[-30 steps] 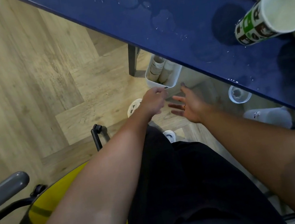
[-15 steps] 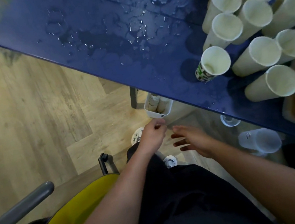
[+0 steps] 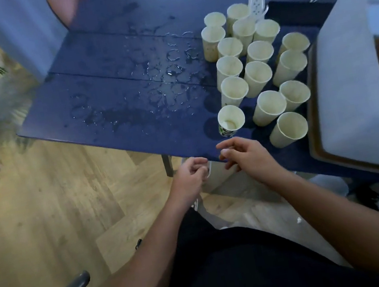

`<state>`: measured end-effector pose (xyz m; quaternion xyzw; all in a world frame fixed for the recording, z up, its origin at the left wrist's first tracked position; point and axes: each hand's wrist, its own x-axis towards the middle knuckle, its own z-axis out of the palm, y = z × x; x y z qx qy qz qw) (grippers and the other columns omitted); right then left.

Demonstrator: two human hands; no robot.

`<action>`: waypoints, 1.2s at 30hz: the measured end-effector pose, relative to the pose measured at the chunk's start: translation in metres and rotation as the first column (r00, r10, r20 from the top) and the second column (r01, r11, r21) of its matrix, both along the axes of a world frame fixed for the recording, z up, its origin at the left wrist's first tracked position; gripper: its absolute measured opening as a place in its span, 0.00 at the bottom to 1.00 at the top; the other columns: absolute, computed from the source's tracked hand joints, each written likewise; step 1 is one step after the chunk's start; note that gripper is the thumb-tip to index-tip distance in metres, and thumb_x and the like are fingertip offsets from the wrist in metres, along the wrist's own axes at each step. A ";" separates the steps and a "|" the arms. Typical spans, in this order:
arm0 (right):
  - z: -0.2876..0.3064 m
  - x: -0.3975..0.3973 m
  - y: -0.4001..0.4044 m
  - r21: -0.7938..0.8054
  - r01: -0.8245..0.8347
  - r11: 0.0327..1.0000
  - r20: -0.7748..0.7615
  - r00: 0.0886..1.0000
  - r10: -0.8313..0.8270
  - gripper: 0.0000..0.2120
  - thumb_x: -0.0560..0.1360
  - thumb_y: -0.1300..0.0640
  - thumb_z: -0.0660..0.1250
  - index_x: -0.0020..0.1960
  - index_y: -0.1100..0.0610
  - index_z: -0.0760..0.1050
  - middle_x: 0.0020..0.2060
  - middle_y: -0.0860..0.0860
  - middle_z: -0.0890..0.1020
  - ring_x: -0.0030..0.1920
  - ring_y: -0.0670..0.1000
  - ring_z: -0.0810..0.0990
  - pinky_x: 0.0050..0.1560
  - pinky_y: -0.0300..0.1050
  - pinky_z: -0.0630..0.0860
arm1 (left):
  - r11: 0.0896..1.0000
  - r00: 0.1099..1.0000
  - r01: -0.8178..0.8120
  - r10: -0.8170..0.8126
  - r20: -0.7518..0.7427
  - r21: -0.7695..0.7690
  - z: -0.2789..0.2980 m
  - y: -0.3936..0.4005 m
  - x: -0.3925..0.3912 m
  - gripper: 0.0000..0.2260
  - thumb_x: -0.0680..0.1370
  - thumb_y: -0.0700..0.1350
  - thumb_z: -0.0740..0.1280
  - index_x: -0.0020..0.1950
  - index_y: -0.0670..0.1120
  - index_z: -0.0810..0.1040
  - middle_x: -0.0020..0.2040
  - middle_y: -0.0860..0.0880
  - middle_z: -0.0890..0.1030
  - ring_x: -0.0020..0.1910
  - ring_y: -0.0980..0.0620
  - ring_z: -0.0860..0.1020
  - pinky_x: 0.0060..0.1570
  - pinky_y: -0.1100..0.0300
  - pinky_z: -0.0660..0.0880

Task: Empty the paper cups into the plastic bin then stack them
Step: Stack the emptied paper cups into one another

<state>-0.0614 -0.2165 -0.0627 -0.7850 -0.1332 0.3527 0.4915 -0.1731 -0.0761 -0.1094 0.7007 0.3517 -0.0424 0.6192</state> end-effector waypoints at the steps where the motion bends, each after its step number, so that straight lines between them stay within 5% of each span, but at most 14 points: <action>1: 0.004 0.005 0.002 0.003 0.033 0.999 0.039 0.999 -0.033 0.08 0.79 0.61 0.66 0.51 0.51 0.82 0.42 0.53 0.85 0.36 0.49 0.82 0.36 0.39 0.76 | 1.000 1.000 0.021 -0.021 0.009 0.021 0.004 0.003 0.005 0.09 0.82 0.40 0.63 0.60 0.46 0.79 0.52 0.46 0.83 0.44 0.54 0.80 0.34 0.73 0.72; 7: -0.004 0.040 0.015 -0.086 0.287 0.954 0.246 0.934 -0.259 0.07 0.76 0.54 0.68 0.53 0.47 0.79 0.47 0.50 0.82 0.46 0.50 0.81 0.52 0.54 0.80 | 0.975 0.985 0.167 -0.171 0.013 0.146 0.008 0.026 0.047 0.09 0.80 0.43 0.67 0.59 0.53 0.78 0.53 0.52 0.82 0.52 0.53 0.81 0.54 0.53 0.80; 11: -0.006 0.063 0.024 -0.199 0.309 0.930 0.315 0.919 -0.238 0.16 0.77 0.54 0.68 0.64 0.51 0.75 0.56 0.52 0.77 0.53 0.49 0.78 0.53 0.45 0.75 | 0.942 0.966 0.242 -0.256 0.029 0.230 0.005 0.042 0.075 0.19 0.78 0.44 0.71 0.68 0.51 0.73 0.60 0.53 0.77 0.50 0.53 0.80 0.53 0.56 0.80; 14: -0.012 0.078 0.032 -0.295 0.334 0.895 0.351 0.909 -0.223 0.19 0.77 0.50 0.67 0.67 0.50 0.73 0.58 0.51 0.78 0.56 0.51 0.78 0.60 0.52 0.76 | 0.924 0.947 0.304 -0.320 0.038 0.231 0.002 0.052 0.095 0.24 0.77 0.44 0.73 0.72 0.50 0.71 0.60 0.53 0.76 0.54 0.53 0.78 0.54 0.59 0.76; 22: -0.022 0.097 0.044 -0.407 0.394 0.824 0.435 0.877 -0.204 0.10 0.78 0.50 0.65 0.50 0.50 0.84 0.44 0.48 0.86 0.46 0.53 0.82 0.50 0.51 0.78 | 0.843 0.860 0.493 -0.509 0.024 0.215 -0.014 0.070 0.131 0.32 0.74 0.42 0.76 0.76 0.50 0.68 0.67 0.49 0.75 0.59 0.53 0.75 0.56 0.62 0.71; 27: -0.023 0.097 0.044 -0.393 0.406 0.825 0.448 0.868 -0.214 0.09 0.78 0.49 0.66 0.50 0.50 0.84 0.43 0.48 0.85 0.44 0.51 0.81 0.46 0.48 0.77 | 0.813 0.835 0.520 -0.548 0.045 0.262 -0.020 0.074 0.141 0.35 0.70 0.43 0.79 0.75 0.50 0.68 0.67 0.49 0.75 0.65 0.52 0.73 0.66 0.56 0.72; 29: -0.020 0.098 0.045 -0.346 0.398 0.850 0.428 0.873 -0.234 0.09 0.79 0.50 0.67 0.51 0.51 0.85 0.43 0.48 0.85 0.44 0.49 0.81 0.45 0.44 0.74 | 0.815 0.833 0.514 -0.549 0.075 0.267 -0.019 0.073 0.147 0.35 0.69 0.44 0.80 0.73 0.50 0.70 0.64 0.50 0.77 0.64 0.52 0.75 0.64 0.54 0.73; 32: -0.015 0.098 0.048 -0.265 0.358 0.895 0.367 0.896 -0.250 0.09 0.79 0.52 0.67 0.51 0.53 0.85 0.40 0.46 0.84 0.42 0.45 0.80 0.44 0.40 0.70 | 0.853 0.862 0.473 -0.500 0.087 0.222 -0.015 0.069 0.152 0.32 0.68 0.43 0.80 0.69 0.51 0.72 0.60 0.54 0.79 0.58 0.55 0.76 0.53 0.64 0.73; 36: -0.012 0.102 0.046 -0.154 0.438 0.886 0.502 0.807 -0.312 0.10 0.81 0.50 0.65 0.49 0.53 0.83 0.39 0.47 0.84 0.40 0.48 0.80 0.42 0.45 0.75 | 0.875 0.887 0.436 -0.457 0.061 0.209 -0.008 0.072 0.156 0.28 0.69 0.43 0.80 0.63 0.55 0.72 0.54 0.58 0.79 0.53 0.57 0.76 0.43 0.74 0.67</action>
